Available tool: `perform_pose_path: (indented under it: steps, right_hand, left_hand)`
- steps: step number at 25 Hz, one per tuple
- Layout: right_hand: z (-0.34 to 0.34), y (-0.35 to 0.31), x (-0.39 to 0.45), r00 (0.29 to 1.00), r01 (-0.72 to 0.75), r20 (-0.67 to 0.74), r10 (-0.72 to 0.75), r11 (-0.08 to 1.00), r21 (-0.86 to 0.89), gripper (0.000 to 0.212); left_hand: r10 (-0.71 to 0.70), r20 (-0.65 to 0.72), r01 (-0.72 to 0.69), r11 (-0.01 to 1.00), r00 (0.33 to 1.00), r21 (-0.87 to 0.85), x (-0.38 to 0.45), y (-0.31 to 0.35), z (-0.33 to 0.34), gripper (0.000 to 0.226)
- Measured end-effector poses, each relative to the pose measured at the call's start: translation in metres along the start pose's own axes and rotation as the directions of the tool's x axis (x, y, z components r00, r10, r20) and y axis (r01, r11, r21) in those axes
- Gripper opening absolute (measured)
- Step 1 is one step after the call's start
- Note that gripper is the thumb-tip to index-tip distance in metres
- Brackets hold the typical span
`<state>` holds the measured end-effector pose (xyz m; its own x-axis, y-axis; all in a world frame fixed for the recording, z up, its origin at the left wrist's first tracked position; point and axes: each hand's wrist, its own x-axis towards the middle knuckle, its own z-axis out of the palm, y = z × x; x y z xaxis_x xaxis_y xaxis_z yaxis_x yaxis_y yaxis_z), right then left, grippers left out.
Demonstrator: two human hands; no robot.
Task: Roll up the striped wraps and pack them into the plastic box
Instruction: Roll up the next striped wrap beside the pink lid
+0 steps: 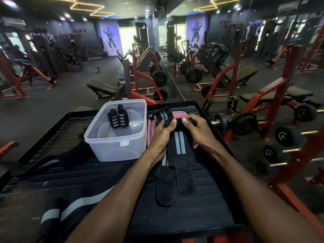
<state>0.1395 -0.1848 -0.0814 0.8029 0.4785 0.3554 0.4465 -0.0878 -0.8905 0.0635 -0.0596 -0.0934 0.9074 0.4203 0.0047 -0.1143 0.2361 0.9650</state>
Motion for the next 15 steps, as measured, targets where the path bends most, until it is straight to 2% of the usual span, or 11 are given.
perform_pose_path:
  steps: [4, 7, 12, 15]
  right_hand:
    - [0.002, -0.0008, -0.0007, 1.0, -0.018, 0.005, 0.017, 0.999, 0.05, 0.007]
    - [0.002, -0.004, -0.0012, 0.992, -0.114, 0.066, 0.107, 0.986, 0.118, 0.016]
    - [-0.0017, -0.0061, -0.0039, 0.997, -0.036, 0.071, 0.028, 0.993, 0.116, 0.014]
    - [0.0002, -0.0083, -0.0053, 0.995, -0.018, 0.102, 0.005, 0.992, 0.127, 0.014]
  left_hand:
    - [0.007, -0.022, -0.006, 0.999, 1.0, 0.046, 0.0031, -0.0034, -0.0026, 0.032]
    - [0.015, -0.047, -0.013, 0.999, 0.999, 0.031, 0.0035, -0.0041, -0.0025, 0.027]
    - [-0.018, -0.029, 0.014, 0.994, 0.999, -0.108, -0.0012, 0.0023, 0.0032, 0.022]
    - [0.025, -0.053, -0.029, 0.998, 0.998, -0.06, 0.0001, 0.0008, -0.0008, 0.019]
